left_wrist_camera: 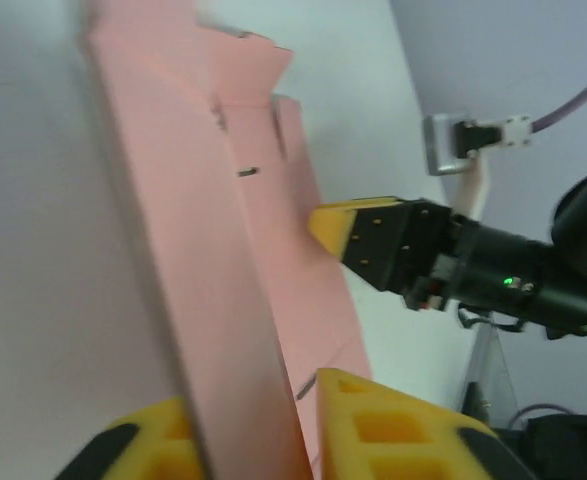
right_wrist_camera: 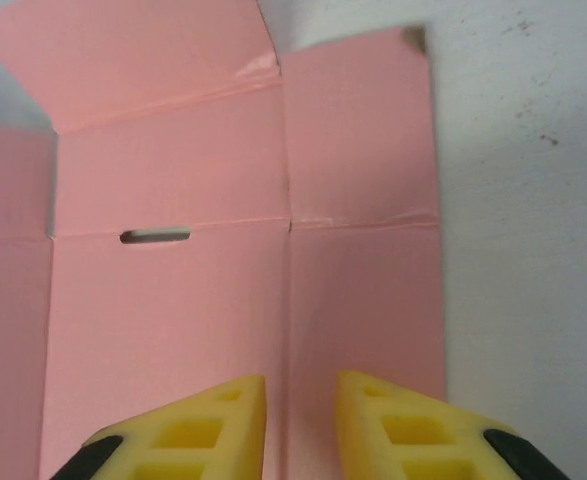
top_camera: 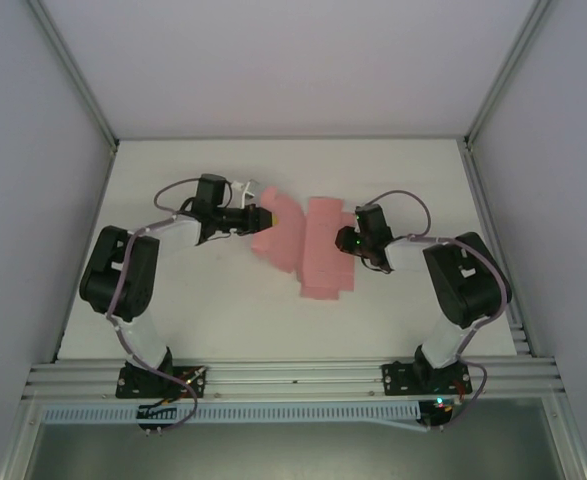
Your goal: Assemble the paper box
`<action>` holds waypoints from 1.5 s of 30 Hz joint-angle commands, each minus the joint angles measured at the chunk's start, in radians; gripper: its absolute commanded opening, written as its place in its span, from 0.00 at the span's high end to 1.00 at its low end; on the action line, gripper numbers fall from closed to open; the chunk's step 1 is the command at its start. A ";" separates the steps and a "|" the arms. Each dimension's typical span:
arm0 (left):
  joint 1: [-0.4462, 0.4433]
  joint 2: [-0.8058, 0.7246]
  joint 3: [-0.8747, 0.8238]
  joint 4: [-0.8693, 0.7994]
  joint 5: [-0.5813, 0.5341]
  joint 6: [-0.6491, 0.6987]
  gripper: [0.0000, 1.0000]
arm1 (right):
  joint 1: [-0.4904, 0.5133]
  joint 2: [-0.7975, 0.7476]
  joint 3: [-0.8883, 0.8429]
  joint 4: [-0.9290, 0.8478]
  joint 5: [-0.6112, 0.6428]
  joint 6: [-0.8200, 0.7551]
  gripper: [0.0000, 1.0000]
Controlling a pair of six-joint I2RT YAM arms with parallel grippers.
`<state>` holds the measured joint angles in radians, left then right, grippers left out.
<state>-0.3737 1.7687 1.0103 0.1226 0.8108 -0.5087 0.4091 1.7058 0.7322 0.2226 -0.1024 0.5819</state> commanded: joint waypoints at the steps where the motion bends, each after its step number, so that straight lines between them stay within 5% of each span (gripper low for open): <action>1: -0.010 -0.064 0.024 -0.136 -0.091 0.127 1.00 | -0.014 -0.061 -0.039 -0.139 -0.003 -0.024 0.66; 12: -0.010 -0.248 -0.011 0.121 0.094 0.111 1.00 | -0.167 -0.590 -0.096 -0.234 -0.131 -0.171 0.19; 25: -0.010 -0.523 -0.037 0.394 0.212 -0.021 1.00 | -0.362 -0.819 -0.163 -0.053 -0.636 -0.193 0.11; 36: -0.019 -0.597 -0.128 0.710 0.282 -0.226 1.00 | -0.388 -0.795 -0.102 0.129 -0.879 -0.204 0.26; 39: -0.021 -0.610 -0.134 0.711 0.283 -0.219 1.00 | -0.388 -0.796 -0.097 0.163 -0.921 -0.197 0.40; 45: -0.020 -0.618 -0.129 0.593 0.246 -0.144 1.00 | -0.389 -0.834 -0.115 0.183 -0.928 -0.206 0.81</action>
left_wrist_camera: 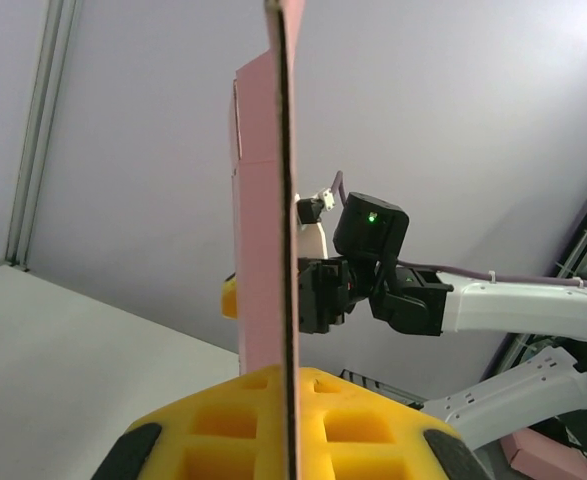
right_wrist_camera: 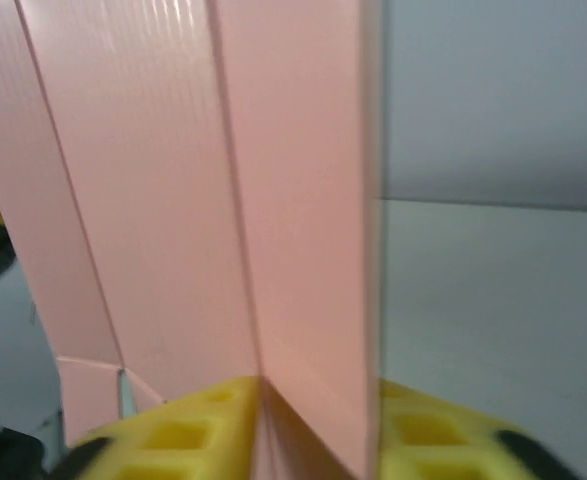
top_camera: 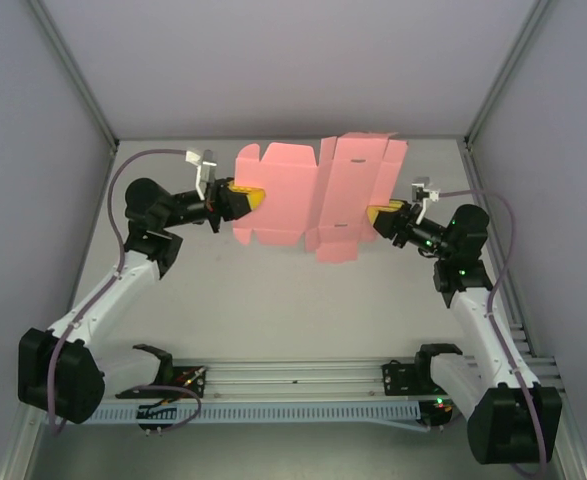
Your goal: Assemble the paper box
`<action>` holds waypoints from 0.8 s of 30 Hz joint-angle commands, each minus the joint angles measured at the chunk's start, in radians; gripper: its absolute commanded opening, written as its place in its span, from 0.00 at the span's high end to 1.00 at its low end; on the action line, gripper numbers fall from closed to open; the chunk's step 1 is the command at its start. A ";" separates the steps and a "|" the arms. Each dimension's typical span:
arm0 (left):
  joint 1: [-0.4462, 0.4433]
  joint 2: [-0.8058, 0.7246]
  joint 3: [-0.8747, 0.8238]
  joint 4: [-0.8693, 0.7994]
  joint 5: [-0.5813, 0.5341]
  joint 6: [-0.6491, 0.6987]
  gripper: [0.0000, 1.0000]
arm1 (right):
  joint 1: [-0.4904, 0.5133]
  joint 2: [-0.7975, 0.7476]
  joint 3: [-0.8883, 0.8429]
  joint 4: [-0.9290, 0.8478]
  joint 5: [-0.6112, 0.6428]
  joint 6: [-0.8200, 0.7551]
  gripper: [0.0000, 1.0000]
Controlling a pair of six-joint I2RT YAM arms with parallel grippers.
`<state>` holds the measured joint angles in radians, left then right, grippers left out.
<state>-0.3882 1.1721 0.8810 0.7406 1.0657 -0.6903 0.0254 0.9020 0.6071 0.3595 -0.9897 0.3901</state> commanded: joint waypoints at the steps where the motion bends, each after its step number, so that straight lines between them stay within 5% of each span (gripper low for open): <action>1: -0.005 -0.023 0.003 -0.064 -0.025 0.061 1.00 | -0.005 -0.037 0.009 0.034 -0.033 -0.021 0.84; 7: -0.005 -0.047 -0.002 -0.280 -0.158 0.196 1.00 | -0.004 -0.061 0.042 -0.162 0.035 -0.118 0.99; 11: -0.006 -0.061 -0.009 -0.482 -0.341 0.277 1.00 | -0.002 -0.046 0.082 -0.346 0.071 -0.214 1.00; 12: -0.006 -0.062 -0.014 -0.515 -0.378 0.286 0.92 | -0.001 -0.041 0.087 -0.378 0.079 -0.238 1.00; 14: -0.005 -0.055 -0.021 -0.589 -0.467 0.293 0.43 | 0.009 -0.028 0.095 -0.455 0.115 -0.278 1.00; 16: -0.006 -0.044 -0.017 -0.670 -0.560 0.293 0.29 | 0.023 -0.011 0.100 -0.520 0.168 -0.309 1.00; 18: -0.006 -0.031 -0.010 -0.756 -0.666 0.296 0.01 | 0.054 0.017 0.106 -0.581 0.218 -0.348 1.00; 24: -0.006 -0.002 0.015 -0.914 -0.906 0.281 0.00 | 0.202 0.244 0.188 -0.745 0.465 -0.502 1.00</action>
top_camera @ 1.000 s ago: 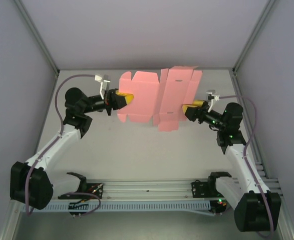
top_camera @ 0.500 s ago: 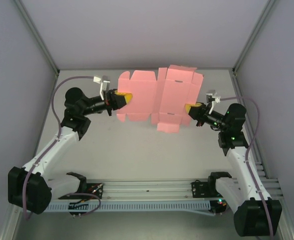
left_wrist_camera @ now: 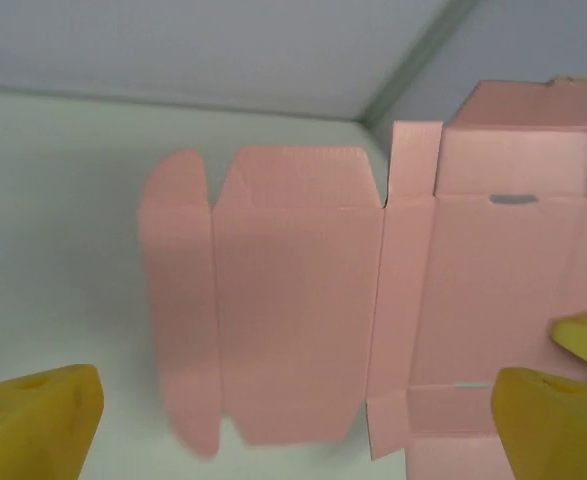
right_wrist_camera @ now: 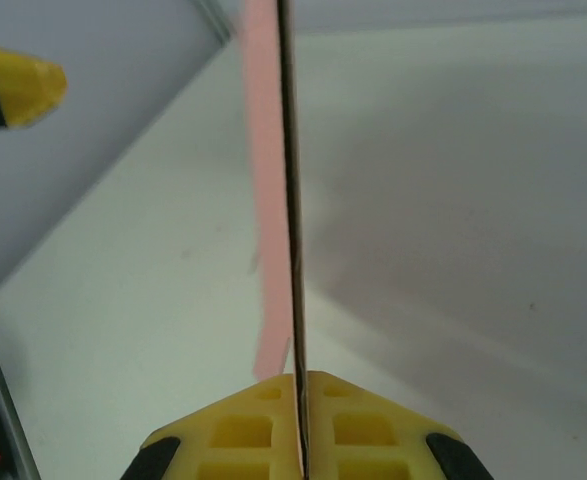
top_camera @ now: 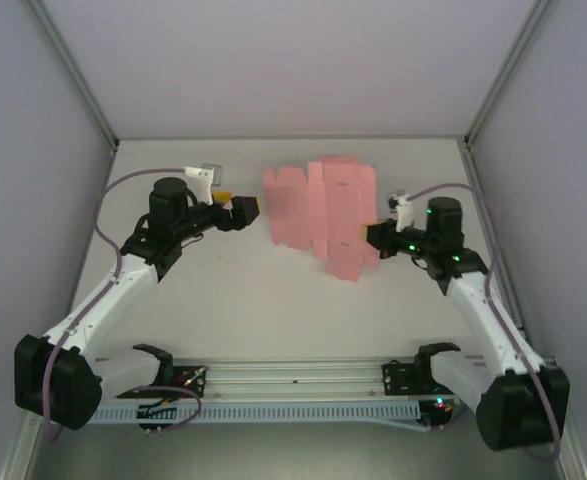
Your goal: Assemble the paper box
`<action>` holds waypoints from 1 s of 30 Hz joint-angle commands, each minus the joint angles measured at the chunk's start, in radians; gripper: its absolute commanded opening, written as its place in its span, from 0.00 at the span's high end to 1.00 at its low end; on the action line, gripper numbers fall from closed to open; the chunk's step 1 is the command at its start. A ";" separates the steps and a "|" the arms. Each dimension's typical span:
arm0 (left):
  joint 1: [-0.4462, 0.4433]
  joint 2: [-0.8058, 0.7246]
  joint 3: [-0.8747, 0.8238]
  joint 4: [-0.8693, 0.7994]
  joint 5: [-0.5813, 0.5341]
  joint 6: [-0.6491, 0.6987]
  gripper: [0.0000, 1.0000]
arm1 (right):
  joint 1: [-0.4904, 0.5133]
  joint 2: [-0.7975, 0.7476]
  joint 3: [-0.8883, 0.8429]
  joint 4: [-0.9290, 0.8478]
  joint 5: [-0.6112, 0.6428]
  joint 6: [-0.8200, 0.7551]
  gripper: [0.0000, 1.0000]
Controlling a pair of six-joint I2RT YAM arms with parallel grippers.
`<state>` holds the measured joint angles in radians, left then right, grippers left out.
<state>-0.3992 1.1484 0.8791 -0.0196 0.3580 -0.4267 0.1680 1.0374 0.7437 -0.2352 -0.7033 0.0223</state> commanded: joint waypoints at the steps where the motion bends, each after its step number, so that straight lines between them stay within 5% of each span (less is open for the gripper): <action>1: 0.004 0.026 0.024 -0.164 -0.207 0.015 0.00 | 0.080 0.144 0.073 -0.168 0.234 -0.153 1.00; 6: 0.003 0.067 0.059 -0.172 -0.209 0.005 0.00 | 0.168 0.296 0.171 -0.165 0.573 -0.295 1.00; 18: 0.000 0.247 0.164 -0.139 -0.100 0.015 0.00 | 0.451 0.517 0.199 0.099 1.044 -0.812 0.98; 23: -0.004 0.346 0.231 -0.137 -0.085 0.038 0.00 | 0.493 0.539 0.168 0.256 1.027 -0.863 0.96; 30: -0.035 0.510 0.345 -0.208 -0.124 0.123 0.00 | 0.516 0.541 0.171 0.246 0.981 -0.838 0.96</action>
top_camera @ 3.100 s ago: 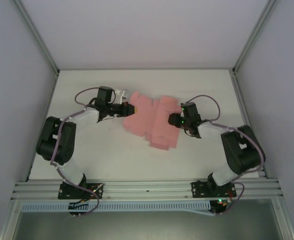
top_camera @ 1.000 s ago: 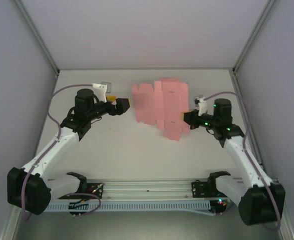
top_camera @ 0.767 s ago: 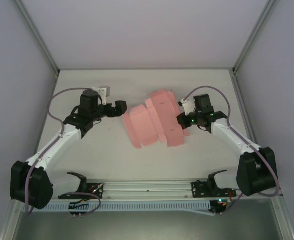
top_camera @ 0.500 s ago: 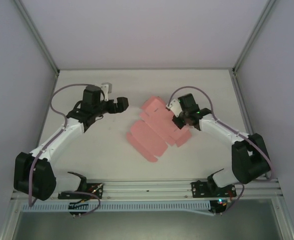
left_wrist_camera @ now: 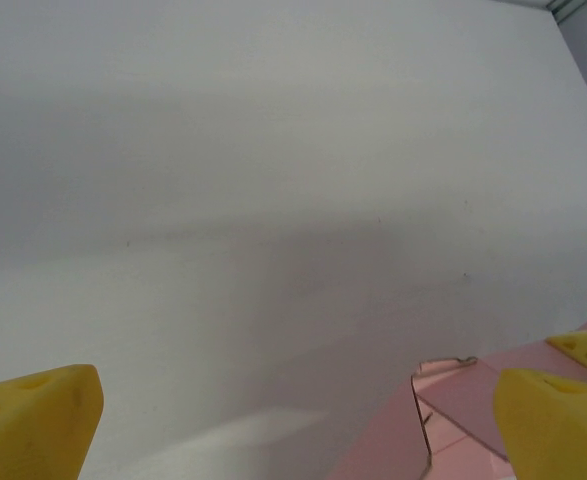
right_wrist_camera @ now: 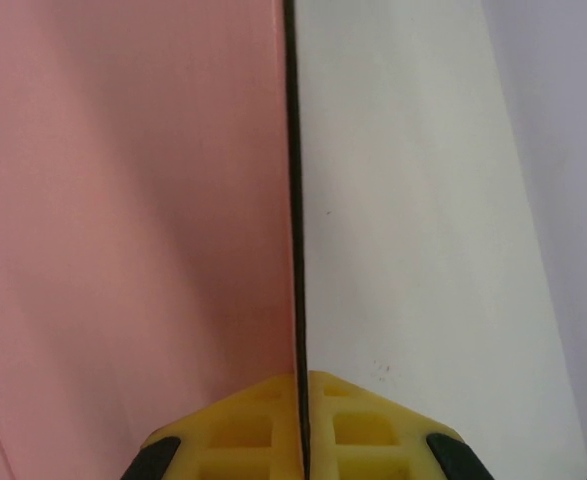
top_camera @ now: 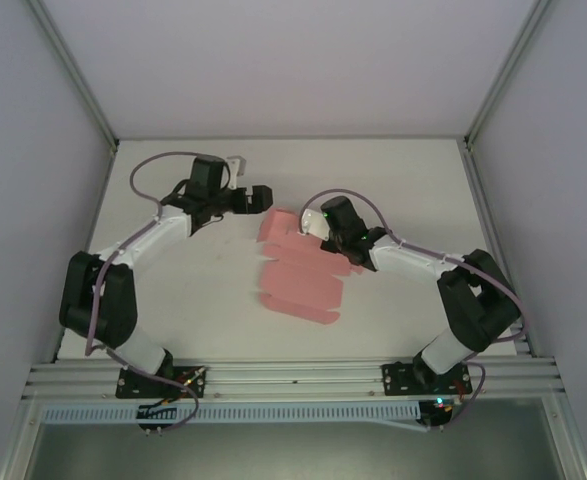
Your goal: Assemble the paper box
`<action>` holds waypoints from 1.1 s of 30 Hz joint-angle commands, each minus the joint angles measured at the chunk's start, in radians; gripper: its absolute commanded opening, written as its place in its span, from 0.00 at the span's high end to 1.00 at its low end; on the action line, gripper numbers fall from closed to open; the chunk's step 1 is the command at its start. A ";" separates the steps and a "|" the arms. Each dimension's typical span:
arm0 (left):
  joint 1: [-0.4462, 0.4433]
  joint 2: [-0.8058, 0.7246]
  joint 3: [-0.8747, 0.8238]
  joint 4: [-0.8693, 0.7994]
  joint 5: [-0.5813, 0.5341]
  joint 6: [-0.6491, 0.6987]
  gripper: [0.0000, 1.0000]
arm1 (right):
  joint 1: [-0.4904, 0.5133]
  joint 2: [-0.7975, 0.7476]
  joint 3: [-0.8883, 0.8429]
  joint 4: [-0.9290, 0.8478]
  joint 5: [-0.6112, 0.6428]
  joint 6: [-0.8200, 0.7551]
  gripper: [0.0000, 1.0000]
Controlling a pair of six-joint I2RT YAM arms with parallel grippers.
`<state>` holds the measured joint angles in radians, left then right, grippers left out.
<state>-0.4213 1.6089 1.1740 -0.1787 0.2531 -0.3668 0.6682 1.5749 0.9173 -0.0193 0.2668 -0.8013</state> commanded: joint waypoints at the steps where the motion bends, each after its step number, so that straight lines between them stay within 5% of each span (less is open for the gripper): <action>1: -0.015 0.073 0.066 -0.059 -0.020 0.070 0.00 | 0.019 0.006 -0.004 0.024 0.012 -0.012 0.96; 17: -0.092 0.087 -0.008 -0.033 -0.014 0.145 0.00 | 0.016 -0.044 0.028 -0.010 -0.025 0.155 1.00; 25: -0.171 0.103 -0.007 0.105 -0.037 0.069 0.00 | 0.017 -0.063 0.054 -0.021 -0.101 0.244 1.00; 33: -0.160 0.017 -0.064 0.103 -0.100 0.041 0.00 | 0.010 -0.105 0.004 -0.003 -0.058 0.269 1.00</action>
<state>-0.5751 1.6913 1.1442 -0.0860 0.1707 -0.3122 0.6735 1.5105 0.9318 -0.0723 0.2241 -0.5636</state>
